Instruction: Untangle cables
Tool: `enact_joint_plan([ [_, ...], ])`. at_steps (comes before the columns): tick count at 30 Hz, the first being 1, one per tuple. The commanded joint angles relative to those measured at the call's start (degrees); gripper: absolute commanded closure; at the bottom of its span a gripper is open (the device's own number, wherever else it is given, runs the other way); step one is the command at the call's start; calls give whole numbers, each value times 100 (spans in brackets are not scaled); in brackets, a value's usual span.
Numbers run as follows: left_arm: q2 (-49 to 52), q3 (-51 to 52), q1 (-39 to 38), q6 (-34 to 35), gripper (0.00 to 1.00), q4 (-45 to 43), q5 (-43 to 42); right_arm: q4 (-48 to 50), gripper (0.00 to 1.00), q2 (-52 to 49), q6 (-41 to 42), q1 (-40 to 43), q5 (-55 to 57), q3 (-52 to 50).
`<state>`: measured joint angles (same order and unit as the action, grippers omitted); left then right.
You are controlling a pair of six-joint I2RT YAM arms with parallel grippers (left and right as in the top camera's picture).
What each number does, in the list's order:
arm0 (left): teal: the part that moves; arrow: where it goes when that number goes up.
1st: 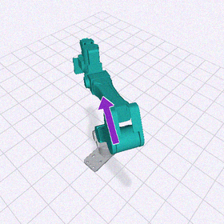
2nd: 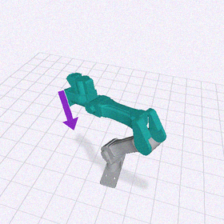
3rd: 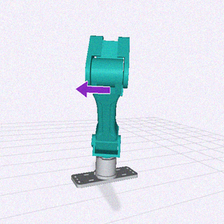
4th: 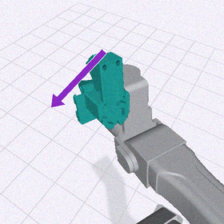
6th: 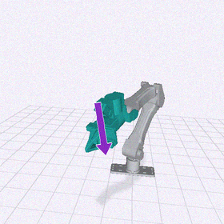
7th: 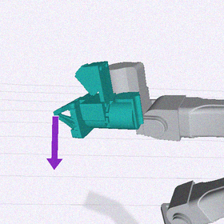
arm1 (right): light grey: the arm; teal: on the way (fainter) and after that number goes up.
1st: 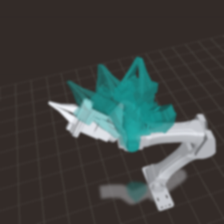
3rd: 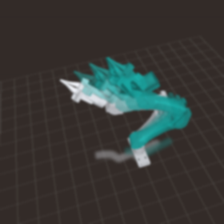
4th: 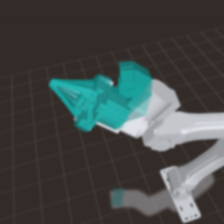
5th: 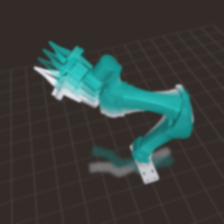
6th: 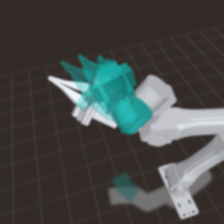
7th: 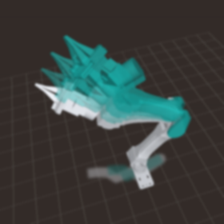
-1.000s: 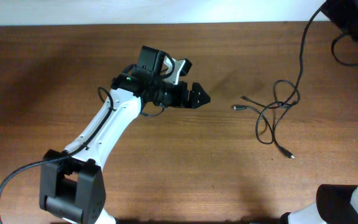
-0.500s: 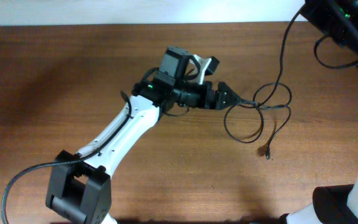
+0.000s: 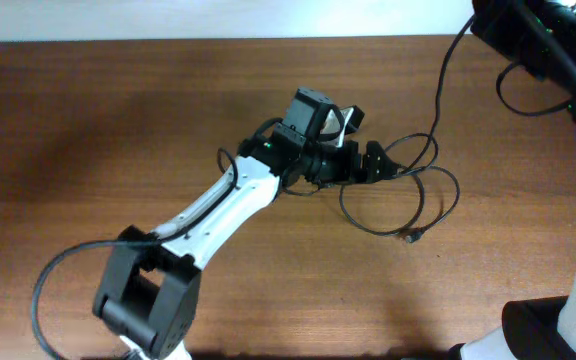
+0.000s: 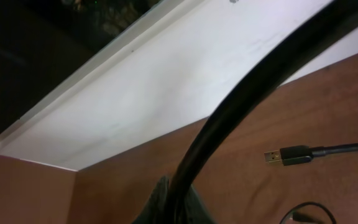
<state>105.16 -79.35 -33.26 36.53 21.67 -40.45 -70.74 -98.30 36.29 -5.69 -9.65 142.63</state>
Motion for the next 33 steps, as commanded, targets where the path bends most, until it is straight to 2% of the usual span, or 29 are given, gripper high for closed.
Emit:
enact_joint_plan([
  [1,260,-2,2,149,1,4,199,-2,96,59,35,-35,-138,107],
  [6,455,-4,2,396,1,-175,426,-4,96,111,-66,-35,-321,107],
  [8,455,-4,-7,227,1,-308,452,-9,96,116,-188,-35,-518,107],
  [17,509,-2,-13,50,1,76,1226,-258,96,125,-332,-35,-1088,107],
  [24,885,-4,-13,55,1,-48,1246,-361,96,142,-332,-35,-1453,107],
  [33,938,-4,-2,181,1,-647,1287,-455,96,146,-442,-109,-1716,107],
])
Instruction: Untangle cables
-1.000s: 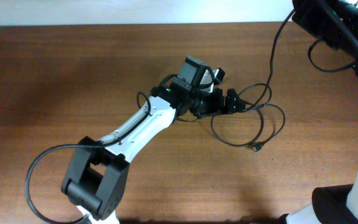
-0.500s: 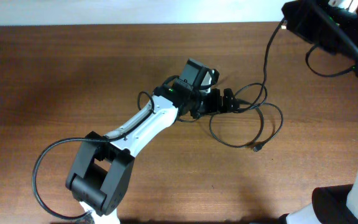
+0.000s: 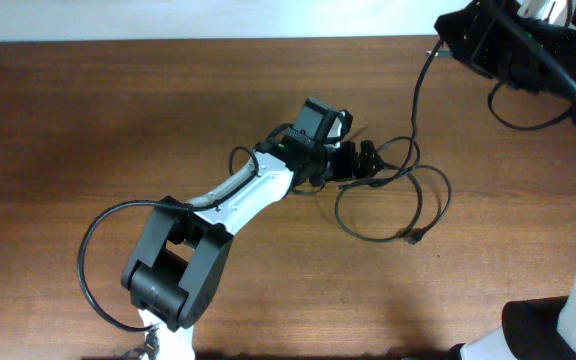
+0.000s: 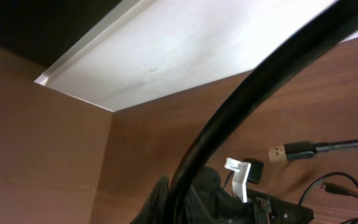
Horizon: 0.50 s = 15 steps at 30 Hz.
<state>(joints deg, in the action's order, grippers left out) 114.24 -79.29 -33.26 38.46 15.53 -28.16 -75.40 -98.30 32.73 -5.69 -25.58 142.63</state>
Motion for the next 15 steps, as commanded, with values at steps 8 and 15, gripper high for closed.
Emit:
enact_joint_plan([
  [8,31,-11,2,-188,1,170,472,15,96,149,-103,-599,-76,107],
  [15,31,-9,-96,-476,1,754,697,15,96,153,-98,-597,-101,107],
])
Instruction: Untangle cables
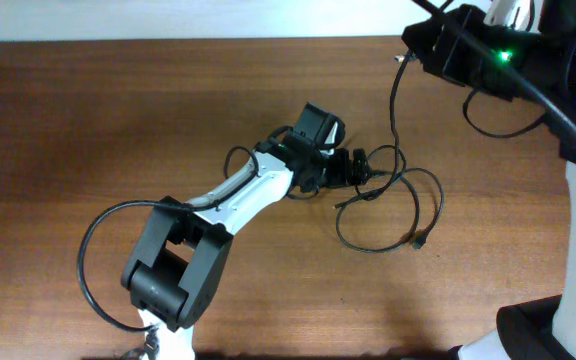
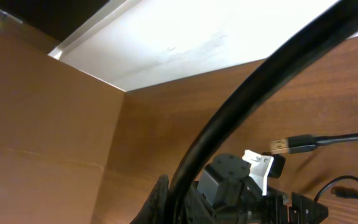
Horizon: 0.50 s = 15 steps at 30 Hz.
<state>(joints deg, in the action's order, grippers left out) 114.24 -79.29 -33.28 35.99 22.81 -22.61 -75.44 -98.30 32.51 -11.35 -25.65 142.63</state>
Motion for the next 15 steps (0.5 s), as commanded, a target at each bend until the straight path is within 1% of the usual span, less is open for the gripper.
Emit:
enact_joint_plan([
  [1,31,-9,-151,-275,1,24,146,20,96,153,-76,-31,-94,107],
  [7,162,-9,-385,-337,0,44,332,22,96,175,-76,-31,-92,107],
  [8,227,-9,-398,-382,1,50,260,22,96,175,-76,-31,-92,107],
  [9,291,-9,-402,-415,7,44,181,26,96,184,-76,-31,-90,107],
  [10,310,-9,-402,-494,20,44,140,26,96,186,-76,-31,-90,107],
  [11,310,-9,-400,-555,47,44,140,26,96,186,-79,-31,-85,107],
  [12,304,-11,-387,-568,61,33,138,26,96,186,-79,-31,-68,107],
  [13,282,-17,-367,-566,87,13,92,26,96,186,-79,-26,-70,107],
  [14,273,-22,-334,-566,96,2,63,24,96,186,-79,-26,-68,107],
  [15,273,-22,-297,-566,100,4,28,26,96,186,-79,-26,-68,107],
])
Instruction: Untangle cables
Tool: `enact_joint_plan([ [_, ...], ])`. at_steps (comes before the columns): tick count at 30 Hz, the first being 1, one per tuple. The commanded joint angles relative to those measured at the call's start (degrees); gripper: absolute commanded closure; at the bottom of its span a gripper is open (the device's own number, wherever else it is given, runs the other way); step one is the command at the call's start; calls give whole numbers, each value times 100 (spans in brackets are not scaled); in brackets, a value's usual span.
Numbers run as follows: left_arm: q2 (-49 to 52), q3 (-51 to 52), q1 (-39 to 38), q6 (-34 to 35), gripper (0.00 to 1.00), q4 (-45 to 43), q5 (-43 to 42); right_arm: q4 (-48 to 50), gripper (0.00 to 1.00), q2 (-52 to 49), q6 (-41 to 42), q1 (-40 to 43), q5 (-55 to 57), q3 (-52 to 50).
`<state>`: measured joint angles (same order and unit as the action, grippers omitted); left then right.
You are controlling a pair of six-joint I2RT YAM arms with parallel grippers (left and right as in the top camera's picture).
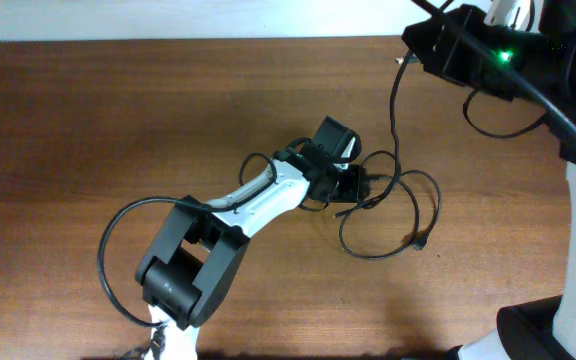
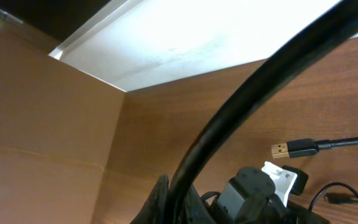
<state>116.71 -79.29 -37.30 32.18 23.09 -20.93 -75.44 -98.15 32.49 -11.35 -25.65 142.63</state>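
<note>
A thin black cable [image 1: 392, 110] runs from my right gripper [image 1: 409, 52] down to a tangle [image 1: 378, 185] on the wooden table [image 1: 118, 120]. Its USB plug [image 1: 399, 61] sticks out beside that gripper, which is shut on the cable high at the back right. The right wrist view shows the plug [image 2: 283, 150] in mid-air. My left gripper [image 1: 354, 186] sits in the tangle, shut on the cable there. A loose loop [image 1: 428, 200] ends in a small plug [image 1: 422, 241] on the table.
The left arm [image 1: 258, 205] lies diagonally across the table's middle, with its own black hose [image 1: 118, 250] looping at the left. The right arm's thick hose [image 2: 241, 112] crosses the right wrist view. A white wall [image 1: 218, 18] borders the table's far edge.
My left gripper has moved a little nearer the table's front, taking the tangle and loop with it. The right gripper and the raised USB plug have stayed where they were.
At first the right gripper held the cable end at the far right corner and the left gripper held the tangle at mid-table. The right gripper then stood further left with the plug. The left gripper has drawn back slightly, and the loop has followed it.
</note>
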Motion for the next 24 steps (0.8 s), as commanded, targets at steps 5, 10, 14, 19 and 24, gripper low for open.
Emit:
enact_joint_plan([
  [5,26,-22,481,-190,100,341,-337,17,96,170,-76,-24,181,107],
  [10,28,-22,791,-243,100,592,-369,289,96,186,-76,70,356,107],
  [14,28,-22,909,-531,100,931,-175,713,96,286,-63,385,385,107],
  [19,28,-22,951,-531,100,1357,302,979,96,396,223,1141,354,107],
  [24,28,-22,1095,-546,100,1613,299,1147,96,404,463,1908,61,107],
])
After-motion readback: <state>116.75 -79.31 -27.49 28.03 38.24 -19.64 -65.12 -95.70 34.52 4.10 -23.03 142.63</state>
